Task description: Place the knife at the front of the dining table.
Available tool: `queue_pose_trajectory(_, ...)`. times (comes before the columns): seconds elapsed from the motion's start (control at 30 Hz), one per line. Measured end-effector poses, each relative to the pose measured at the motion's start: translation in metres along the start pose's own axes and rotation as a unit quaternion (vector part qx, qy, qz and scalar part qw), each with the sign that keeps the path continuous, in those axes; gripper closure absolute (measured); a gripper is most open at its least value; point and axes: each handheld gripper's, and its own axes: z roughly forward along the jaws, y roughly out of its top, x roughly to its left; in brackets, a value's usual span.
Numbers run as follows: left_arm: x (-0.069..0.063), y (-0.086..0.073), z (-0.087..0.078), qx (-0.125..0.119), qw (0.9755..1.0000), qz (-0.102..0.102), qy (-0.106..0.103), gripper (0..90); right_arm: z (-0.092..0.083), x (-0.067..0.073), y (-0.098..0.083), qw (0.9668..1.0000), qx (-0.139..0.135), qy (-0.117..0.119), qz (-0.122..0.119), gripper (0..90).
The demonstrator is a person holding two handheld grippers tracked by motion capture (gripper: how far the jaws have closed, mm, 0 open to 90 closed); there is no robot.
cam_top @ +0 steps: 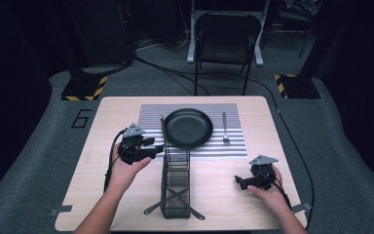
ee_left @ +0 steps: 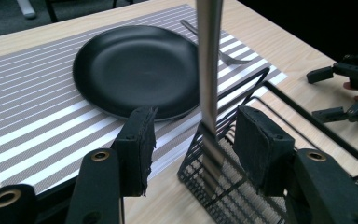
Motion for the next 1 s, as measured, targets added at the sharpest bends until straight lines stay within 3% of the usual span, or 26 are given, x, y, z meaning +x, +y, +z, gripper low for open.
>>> queue_pose_trajectory(0.23, -0.005, 0.007, 0.014, 0.006, 0.9999, 0.009, -0.012, 53.7, 0.0, 0.0, 0.0, 1.0, -0.001, -0.001, 0.0, 0.0)
queue_pose_trajectory(0.5, -0.007, 0.009, 0.025, 0.006, 0.9999, 0.011, -0.008, 60.2, 0.0, 0.0, 0.0, 1.0, -0.001, -0.001, 0.0, 0.0)
queue_pose_trajectory(0.63, -0.008, 0.011, 0.028, 0.005, 0.9997, 0.018, -0.017, 62.5, 0.0, 0.0, 0.0, 1.0, -0.001, 0.0, 0.0, 0.0)
queue_pose_trajectory(1.0, -0.01, 0.011, 0.027, 0.0, 0.9995, 0.029, -0.014, 76.8, 0.0, 0.0, 0.0, 1.0, -0.001, 0.0, 0.0, 0.0)
